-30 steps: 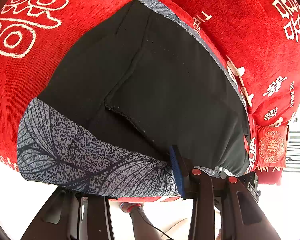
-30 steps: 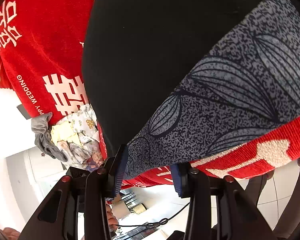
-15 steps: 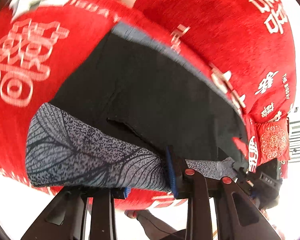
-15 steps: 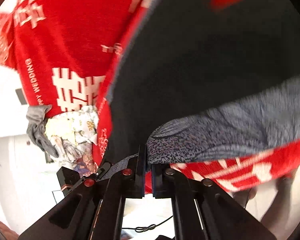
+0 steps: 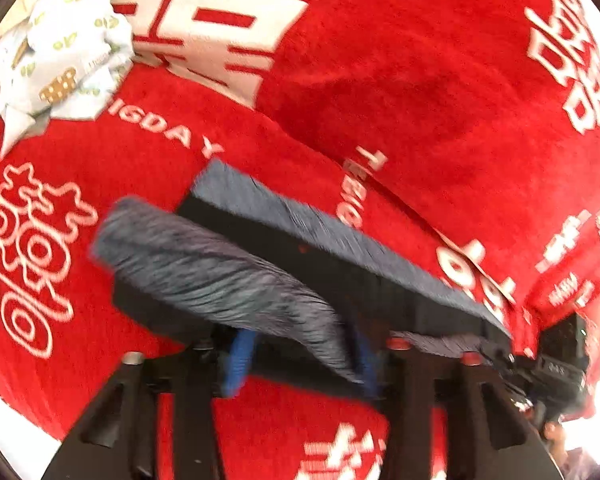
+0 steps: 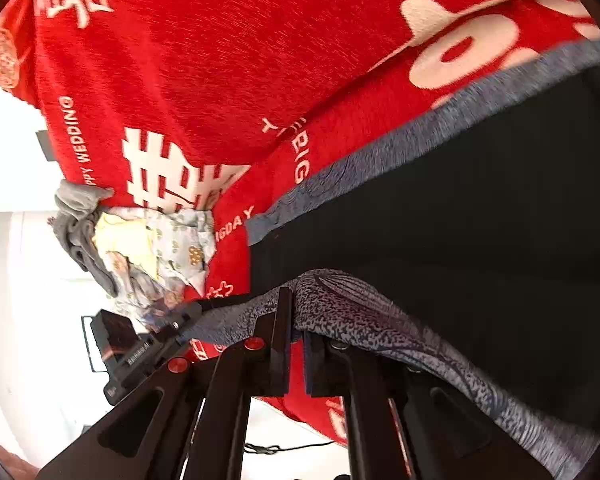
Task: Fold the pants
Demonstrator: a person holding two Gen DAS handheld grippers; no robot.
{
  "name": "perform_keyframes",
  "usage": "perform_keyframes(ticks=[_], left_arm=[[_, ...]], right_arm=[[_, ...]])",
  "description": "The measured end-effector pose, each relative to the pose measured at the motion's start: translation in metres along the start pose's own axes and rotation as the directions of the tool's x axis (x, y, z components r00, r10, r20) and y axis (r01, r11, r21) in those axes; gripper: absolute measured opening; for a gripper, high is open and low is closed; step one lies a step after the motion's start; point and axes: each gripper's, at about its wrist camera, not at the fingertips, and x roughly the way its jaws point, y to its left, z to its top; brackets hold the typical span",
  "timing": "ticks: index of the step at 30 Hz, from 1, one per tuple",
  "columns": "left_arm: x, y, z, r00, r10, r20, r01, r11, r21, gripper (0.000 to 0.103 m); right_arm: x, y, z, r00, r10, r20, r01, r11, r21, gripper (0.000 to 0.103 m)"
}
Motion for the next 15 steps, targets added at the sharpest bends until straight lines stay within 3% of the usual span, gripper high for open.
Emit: perform_keyframes(ticks=[5, 8, 9, 11, 14, 15], left_arm=[[0.036, -0.001, 0.027, 0.994, 0.102, 0.045, -0.101, 0.995, -0.023, 0.072], [0.061, -0.001, 0.040, 0.983, 0.179, 0.034, -0.179, 0.984, -0.009, 0.072], [0.064, 0.000, 0.045, 0.970, 0.238, 0.045, -0.238, 0.971, -0.004, 0.072], [0.059, 0.005, 0.051, 0.957, 0.282, 0.061, -0.282, 0.959, -0.021, 0.072], [0.037, 0.015, 0.059, 0.954, 0.286, 0.086, -0.284, 0.958, -0.032, 0.072], [0.033, 0.015, 0.059, 0.952, 0.293, 0.085, -0.293, 0.956, -0.009, 0.072]], right_arm=[[0.027, -0.013, 0.044, 0.998, -0.021, -0.055, 0.021, 1.000, -0.002, 0.006], [0.046, -0.019, 0.065, 0.996, -0.059, -0.071, 0.058, 0.998, -0.021, 0.008], [0.055, -0.023, 0.073, 0.993, -0.085, -0.086, 0.083, 0.996, -0.023, 0.009], [0.068, -0.028, 0.084, 0.984, -0.138, -0.110, 0.135, 0.990, -0.039, 0.014], [0.073, -0.024, 0.095, 0.977, -0.180, -0.116, 0.176, 0.983, -0.044, 0.028], [0.069, -0.020, 0.096, 0.980, -0.168, -0.109, 0.164, 0.985, -0.048, 0.041]])
